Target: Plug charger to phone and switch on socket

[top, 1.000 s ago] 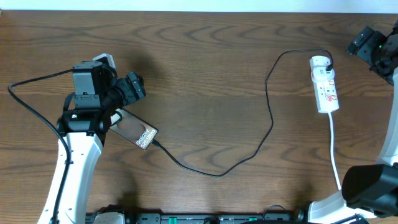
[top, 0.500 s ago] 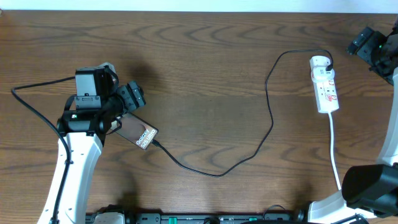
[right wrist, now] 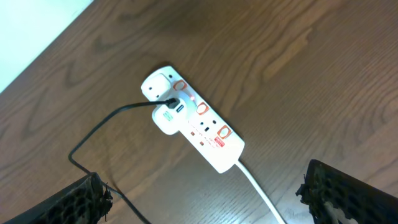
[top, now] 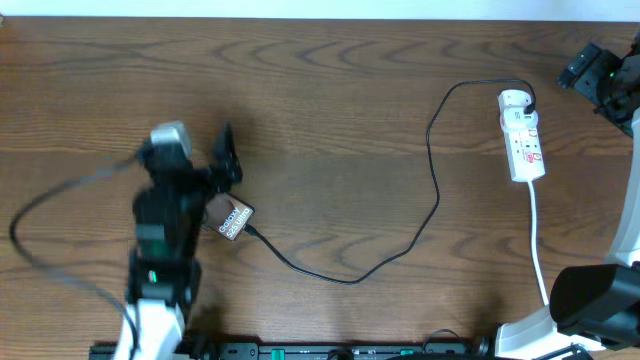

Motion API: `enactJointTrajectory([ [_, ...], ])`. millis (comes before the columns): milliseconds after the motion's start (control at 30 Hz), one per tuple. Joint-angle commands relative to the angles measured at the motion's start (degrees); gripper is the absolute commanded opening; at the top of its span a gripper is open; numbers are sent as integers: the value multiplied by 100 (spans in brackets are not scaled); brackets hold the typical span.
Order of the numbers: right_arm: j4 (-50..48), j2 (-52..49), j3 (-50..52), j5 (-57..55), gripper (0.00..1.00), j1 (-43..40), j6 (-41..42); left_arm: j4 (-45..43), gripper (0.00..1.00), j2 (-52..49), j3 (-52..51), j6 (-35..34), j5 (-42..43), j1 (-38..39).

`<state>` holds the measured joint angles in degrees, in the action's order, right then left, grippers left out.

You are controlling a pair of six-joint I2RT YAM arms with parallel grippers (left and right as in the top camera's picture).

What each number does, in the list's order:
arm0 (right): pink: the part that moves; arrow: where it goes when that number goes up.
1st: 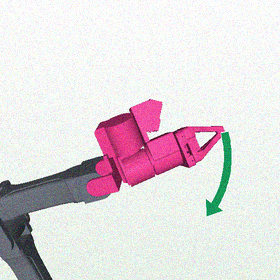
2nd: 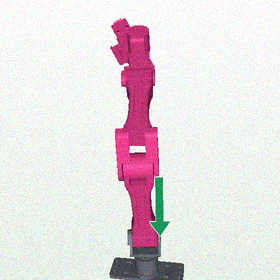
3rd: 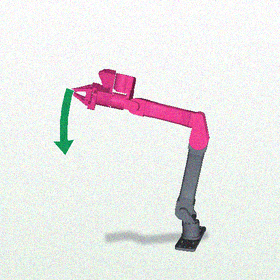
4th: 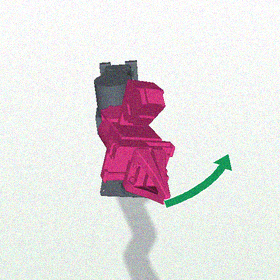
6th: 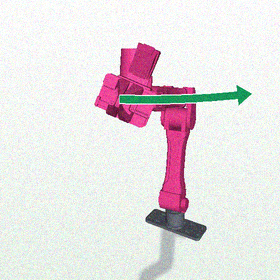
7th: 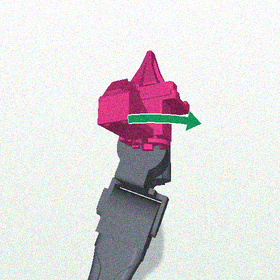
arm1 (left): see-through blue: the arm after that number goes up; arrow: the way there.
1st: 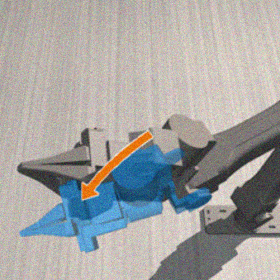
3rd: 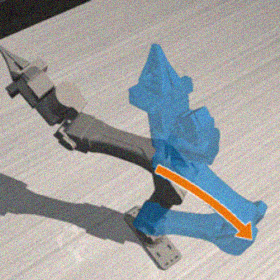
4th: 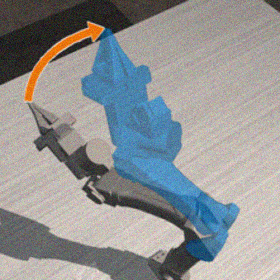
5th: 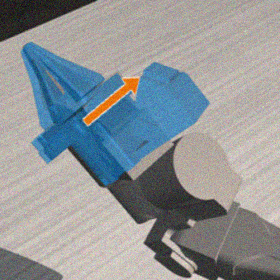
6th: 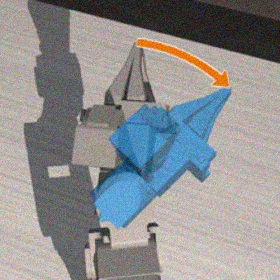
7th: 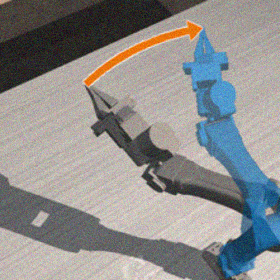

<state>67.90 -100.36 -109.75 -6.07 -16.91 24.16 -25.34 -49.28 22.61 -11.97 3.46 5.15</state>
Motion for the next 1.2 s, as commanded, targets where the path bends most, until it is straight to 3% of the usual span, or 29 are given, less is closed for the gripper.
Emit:
enactJointTrajectory([
  [0, 11, -9, -26, -68, 99, 2, 90, -505, 88, 1008, -973, 793, -332, 50],
  [233, 9, -9, -26, -68, 99, 2, 90, -518, 88, 2951, -2201, 1025, -212, -114],
  [600, 11, -9, -26, -68, 99, 2, 90, 2955, 88, 4909, -2238, 931, 505, -815],
  [1167, 9, -9, -26, -68, 99, 2, 90, 2876, 88, 4863, -2234, 892, 490, -872],
])
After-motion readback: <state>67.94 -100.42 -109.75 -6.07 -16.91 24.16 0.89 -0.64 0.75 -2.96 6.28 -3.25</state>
